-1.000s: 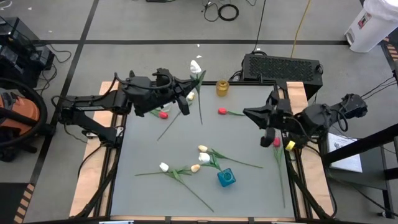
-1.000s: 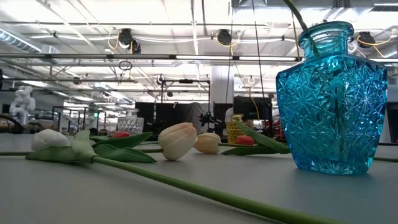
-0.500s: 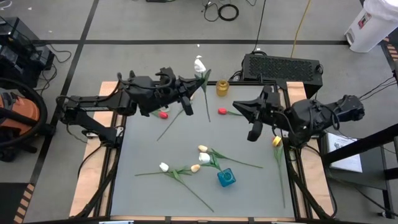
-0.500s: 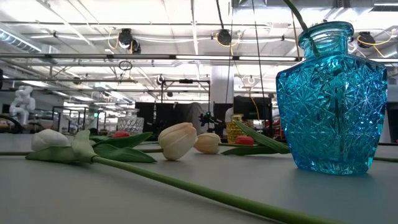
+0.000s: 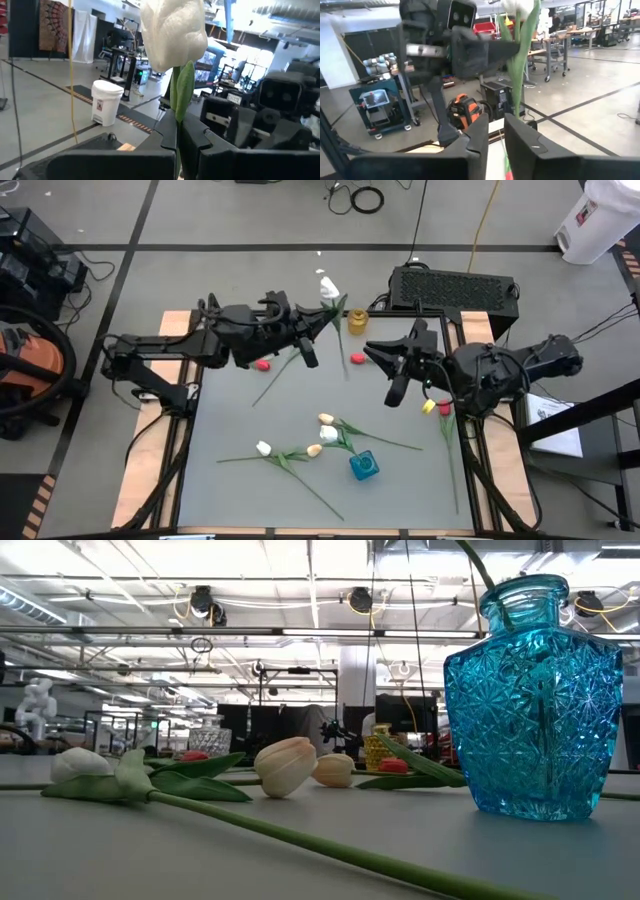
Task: Sort flowers into vase by color
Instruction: Put the top white tulip into the blue vase
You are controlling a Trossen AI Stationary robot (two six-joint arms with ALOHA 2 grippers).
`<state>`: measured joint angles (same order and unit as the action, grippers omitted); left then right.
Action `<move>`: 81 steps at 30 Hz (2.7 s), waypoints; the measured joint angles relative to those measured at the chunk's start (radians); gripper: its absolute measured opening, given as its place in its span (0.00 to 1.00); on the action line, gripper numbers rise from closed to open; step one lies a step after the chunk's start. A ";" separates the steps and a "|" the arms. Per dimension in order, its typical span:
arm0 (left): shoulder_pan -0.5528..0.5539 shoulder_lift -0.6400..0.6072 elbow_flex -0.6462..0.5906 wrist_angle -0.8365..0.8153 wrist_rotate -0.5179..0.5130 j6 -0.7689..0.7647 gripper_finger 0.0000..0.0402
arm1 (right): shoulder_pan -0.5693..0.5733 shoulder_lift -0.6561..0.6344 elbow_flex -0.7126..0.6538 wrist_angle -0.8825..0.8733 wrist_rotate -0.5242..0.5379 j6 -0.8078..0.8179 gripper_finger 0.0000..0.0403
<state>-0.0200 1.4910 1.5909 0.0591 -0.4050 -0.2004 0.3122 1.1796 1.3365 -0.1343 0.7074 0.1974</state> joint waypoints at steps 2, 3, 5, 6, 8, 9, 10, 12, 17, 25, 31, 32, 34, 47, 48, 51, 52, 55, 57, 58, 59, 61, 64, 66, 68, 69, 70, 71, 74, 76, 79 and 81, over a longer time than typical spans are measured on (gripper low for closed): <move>0.000 0.016 0.000 0.025 0.020 -0.003 0.00 | -0.010 -0.001 0.000 -0.006 0.001 0.000 0.19; 0.000 0.022 0.000 0.037 0.026 -0.003 0.00 | -0.014 0.000 0.000 -0.007 0.000 0.000 0.20; 0.000 0.036 0.000 0.070 0.039 -0.004 0.00 | -0.022 0.000 0.000 -0.008 0.000 0.000 0.24; 0.000 0.042 0.000 0.080 0.040 -0.004 0.00 | -0.025 0.000 0.000 -0.008 0.000 0.000 0.26; 0.000 0.052 0.000 0.098 0.042 -0.003 0.00 | -0.029 0.000 0.000 -0.010 0.000 0.000 0.29; 0.000 0.055 0.000 0.099 0.042 -0.004 0.00 | -0.031 0.000 0.000 -0.013 0.000 0.000 0.31; 0.000 0.058 0.000 0.098 0.042 -0.004 0.00 | -0.032 0.000 0.000 -0.014 0.000 0.000 0.32; 0.000 0.061 0.000 0.099 0.043 -0.004 0.00 | -0.033 0.000 0.000 -0.014 -0.001 0.000 0.35; 0.000 0.062 0.000 0.100 0.042 -0.004 0.00 | -0.049 0.000 0.000 -0.014 -0.002 0.005 0.42; 0.000 0.062 0.000 0.132 0.060 -0.004 0.00 | -0.077 0.019 0.000 -0.007 -0.022 0.029 0.47; -0.001 0.062 0.000 0.136 0.061 -0.004 0.00 | -0.090 0.038 -0.001 0.002 -0.064 0.048 0.49; -0.002 0.062 0.000 0.136 0.062 -0.004 0.00 | -0.094 0.041 -0.001 0.006 -0.067 0.051 0.50; -0.002 0.062 0.000 0.136 0.074 -0.004 0.00 | -0.098 0.044 0.000 0.002 -0.078 0.051 0.50; -0.018 0.070 0.000 0.138 0.123 -0.041 0.00 | -0.110 0.056 -0.001 0.019 -0.087 0.049 0.51; -0.022 0.072 0.000 0.139 0.124 -0.046 0.00 | -0.111 0.056 -0.001 0.022 -0.087 0.049 0.51; -0.030 0.090 -0.001 0.137 0.138 -0.056 0.00 | -0.111 0.055 -0.001 0.044 -0.120 0.049 0.51; -0.033 0.100 -0.001 0.149 0.140 -0.056 0.00 | -0.111 0.055 0.000 0.047 -0.137 0.048 0.51; -0.041 0.113 -0.002 0.142 0.140 -0.057 0.00 | -0.110 0.055 -0.002 0.040 -0.162 0.045 0.50; -0.041 0.120 -0.001 0.152 0.135 -0.057 0.00 | -0.110 0.055 -0.002 0.041 -0.166 0.045 0.50; -0.041 0.120 -0.001 0.152 0.134 -0.057 0.00 | -0.110 0.055 -0.002 0.039 -0.165 0.045 0.50; -0.041 0.120 -0.001 0.152 0.134 -0.058 0.00 | -0.110 0.055 -0.002 0.038 -0.163 0.045 0.50; -0.040 0.120 -0.001 0.152 0.131 -0.057 0.00 | -0.110 0.055 -0.002 0.039 -0.165 0.045 0.50; -0.040 0.121 -0.001 0.152 0.131 -0.057 0.00 | -0.110 0.055 -0.002 0.033 -0.164 0.045 0.50; -0.040 0.121 -0.001 0.151 0.131 -0.056 0.00 | -0.110 0.055 -0.001 0.024 -0.166 0.045 0.50; -0.040 0.123 -0.001 0.147 0.131 -0.056 0.00 | -0.110 0.055 -0.001 0.011 -0.165 0.045 0.50; -0.040 0.123 -0.001 0.146 0.131 -0.056 0.00 | -0.110 0.055 -0.001 0.005 -0.165 0.045 0.50; -0.040 0.124 -0.001 0.145 0.131 -0.056 0.00 | -0.110 0.055 -0.001 -0.002 -0.164 0.048 0.50; -0.040 0.124 -0.001 0.142 0.128 -0.056 0.00 | -0.110 0.055 -0.001 -0.007 -0.164 0.050 0.50; -0.040 0.124 -0.001 0.138 0.112 -0.055 0.00 | -0.110 0.054 -0.001 -0.014 -0.164 0.051 0.50; -0.040 0.124 -0.001 0.138 0.111 -0.055 0.00 | -0.110 0.054 -0.001 -0.015 -0.163 0.052 0.48; -0.040 0.124 -0.001 0.138 0.111 -0.055 0.00 | -0.110 0.054 -0.001 -0.017 -0.161 0.047 0.43; -0.040 0.124 -0.001 0.138 0.111 -0.055 0.00 | -0.110 0.053 -0.001 -0.018 -0.159 0.045 0.39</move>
<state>-0.0605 1.6146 1.5902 0.1973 -0.2940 -0.2554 0.2026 1.2331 1.3354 -0.1524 0.5480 0.2426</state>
